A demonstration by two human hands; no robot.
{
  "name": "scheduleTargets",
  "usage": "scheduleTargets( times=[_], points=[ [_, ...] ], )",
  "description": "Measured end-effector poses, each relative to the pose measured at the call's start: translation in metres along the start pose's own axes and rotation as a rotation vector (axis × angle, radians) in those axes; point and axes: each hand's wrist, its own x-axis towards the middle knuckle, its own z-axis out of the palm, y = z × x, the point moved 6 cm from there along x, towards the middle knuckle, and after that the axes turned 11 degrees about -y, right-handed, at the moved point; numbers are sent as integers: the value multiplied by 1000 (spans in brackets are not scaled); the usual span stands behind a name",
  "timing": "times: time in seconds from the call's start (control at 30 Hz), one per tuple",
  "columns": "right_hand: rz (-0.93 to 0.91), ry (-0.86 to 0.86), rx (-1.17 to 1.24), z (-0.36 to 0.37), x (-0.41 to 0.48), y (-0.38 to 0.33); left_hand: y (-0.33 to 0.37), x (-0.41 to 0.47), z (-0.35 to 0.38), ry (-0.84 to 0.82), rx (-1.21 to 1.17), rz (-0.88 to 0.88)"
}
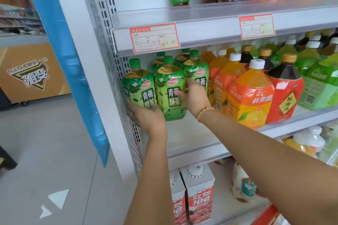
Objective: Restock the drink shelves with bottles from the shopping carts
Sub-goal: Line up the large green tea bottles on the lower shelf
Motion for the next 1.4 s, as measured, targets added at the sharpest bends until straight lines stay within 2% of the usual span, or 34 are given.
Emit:
scheduleTargets(
  times=[0.07,0.13,0.2,0.27,0.43,0.63,0.8,0.93,1.13,1.2,1.27,1.33,1.4],
  points=[
    [-112,138,-94,-6,-4,-11,-1,8,5,18,19,-5],
    [-356,228,-376,-6,-14,-29,-3,19,7,44,32,2],
    [-539,136,-572,12,-23,-32,-6,28,9,54,37,-6],
    [-598,2,-628,31,-29,-19,-7,36,12,58,48,-7],
    [-519,-303,-701,46,-26,14,-13,60,21,68,39,-24],
    [-508,-412,-754,56,-21,23,-23,89,31,57,51,-58],
    [-503,-418,-725,57,-19,29,-26,100,34,45,37,-59],
    [-497,-437,-713,55,-21,27,-19,86,30,-34,82,-52],
    [-461,-448,-759,46,-30,19,15,-1,7,-125,107,161],
    [-392,-483,-703,38,-34,19,23,-29,-14,-122,94,240],
    [-372,-428,-653,13,-46,8,35,-50,-30,-136,55,311],
    [-386,-353,-632,-26,-66,-6,55,-74,-30,-251,17,379],
    [-361,-333,-595,-70,-100,-13,80,-104,-19,-466,-48,408]
  ],
)
